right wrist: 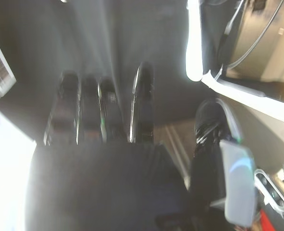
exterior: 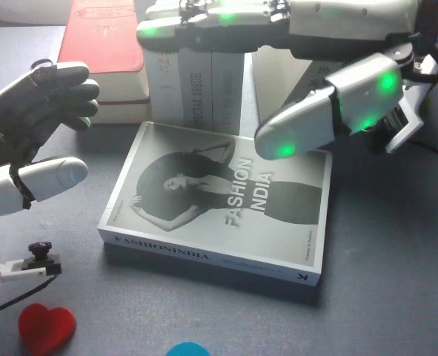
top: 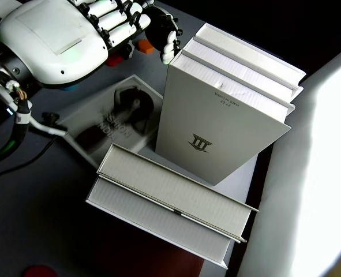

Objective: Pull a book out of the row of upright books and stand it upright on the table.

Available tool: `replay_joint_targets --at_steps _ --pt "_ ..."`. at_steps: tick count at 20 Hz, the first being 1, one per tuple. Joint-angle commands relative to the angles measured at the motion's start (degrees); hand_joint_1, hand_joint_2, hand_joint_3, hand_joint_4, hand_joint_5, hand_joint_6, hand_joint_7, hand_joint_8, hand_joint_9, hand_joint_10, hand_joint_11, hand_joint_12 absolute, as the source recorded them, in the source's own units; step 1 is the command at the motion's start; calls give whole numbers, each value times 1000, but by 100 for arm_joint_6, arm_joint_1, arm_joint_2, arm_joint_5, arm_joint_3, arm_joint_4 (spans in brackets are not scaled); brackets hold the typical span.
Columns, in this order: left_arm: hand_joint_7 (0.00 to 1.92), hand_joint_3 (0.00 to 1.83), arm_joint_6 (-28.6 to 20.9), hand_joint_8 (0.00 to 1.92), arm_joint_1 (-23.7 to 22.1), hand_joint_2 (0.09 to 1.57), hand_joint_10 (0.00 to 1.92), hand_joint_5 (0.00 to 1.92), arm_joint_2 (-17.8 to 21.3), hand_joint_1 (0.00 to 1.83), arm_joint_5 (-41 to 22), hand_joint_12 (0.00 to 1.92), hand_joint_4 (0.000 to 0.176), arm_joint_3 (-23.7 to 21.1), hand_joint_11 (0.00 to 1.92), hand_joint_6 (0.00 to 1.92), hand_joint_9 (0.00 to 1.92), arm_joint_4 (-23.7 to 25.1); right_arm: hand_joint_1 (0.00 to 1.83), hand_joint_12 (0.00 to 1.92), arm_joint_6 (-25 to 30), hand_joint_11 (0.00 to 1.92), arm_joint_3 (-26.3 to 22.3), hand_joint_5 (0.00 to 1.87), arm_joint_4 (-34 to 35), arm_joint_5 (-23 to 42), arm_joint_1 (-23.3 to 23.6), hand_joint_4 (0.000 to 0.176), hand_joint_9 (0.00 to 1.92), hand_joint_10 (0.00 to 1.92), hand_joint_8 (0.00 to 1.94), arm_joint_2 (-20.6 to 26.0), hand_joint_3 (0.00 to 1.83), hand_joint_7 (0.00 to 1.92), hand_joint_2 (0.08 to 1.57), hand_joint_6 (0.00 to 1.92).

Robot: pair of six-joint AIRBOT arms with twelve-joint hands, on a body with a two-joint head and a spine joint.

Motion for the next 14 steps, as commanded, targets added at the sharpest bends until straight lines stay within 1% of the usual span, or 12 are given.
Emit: replay_joint_targets --at_steps 1,3,4,5,6,7,8,10,11,12,13,14 --pt "400 0 -65 629 -19 903 1136 359 -23 1207 -701 1634 0 -9 0 535 201 -107 274 0 32 0 -36 0 643 405 18 174 0 0 0 22 0 0 1010 0" --pt "391 0 -65 547 -21 888 1102 373 -22 1183 -715 1661 0 -14 0 513 193 -107 244 0 -94 0 -36 0 847 405 -66 174 0 0 0 76 0 0 968 0" --pt "405 0 -65 489 -43 879 1074 379 -22 1173 -718 1692 0 -7 0 483 189 -106 223 25 -226 51 -36 0 1033 405 -136 111 0 0 0 128 0 0 962 0" --pt "402 0 -65 412 -86 878 1003 371 -20 1162 -713 1722 0 7 0 398 175 -79 328 29 -320 50 -33 0 1220 403 -186 139 0 0 0 169 0 0 962 0" --pt "387 0 -65 357 -175 881 947 369 1 1140 -673 1710 3 34 0 321 153 9 379 872 -534 9 -31 0 1542 403 -322 141 24 16 0 214 22 0 988 0" --pt "367 0 -65 290 -229 884 907 380 23 1138 -636 1675 14 50 0 252 122 64 474 1111 -672 1 -39 0 1751 403 -435 169 20 12 0 261 18 0 1003 0" --pt "342 1 -65 207 -303 890 838 384 48 1122 -581 1662 42 77 0 180 100 136 643 851 -872 0 -71 0 2084 404 -648 161 31 12 0 342 7 0 998 0" --pt "368 0 -65 78 -391 875 693 396 65 1114 -508 1651 50 131 0 82 129 213 751 553 -1323 0 -220 18 2811 443 -1078 148 31 4 0 589 0 0 961 2" --pt "386 0 -65 46 -385 864 637 409 77 1107 -494 1637 68 128 0 58 148 223 758 589 -1480 0 -259 40 3065 500 -1245 164 56 10 0 641 0 0 934 4" --pt "395 0 -65 24 -326 861 593 403 89 1125 -508 1621 42 106 0 36 182 215 772 556 -1722 0 -320 18 3487 597 -1494 167 34 2 0 657 4 0 983 0" --pt "399 0 -65 18 -307 862 585 396 88 1121 -516 1652 29 104 0 27 197 207 791 654 -1802 0 -362 24 3634 628 -1583 167 45 5 0 663 3 0 995 2" --pt "411 0 -65 19 -275 862 585 402 80 1117 -537 1683 30 103 0 27 206 184 809 753 -1956 0 -464 55 3974 762 -1800 164 78 14 0 686 0 0 977 7"
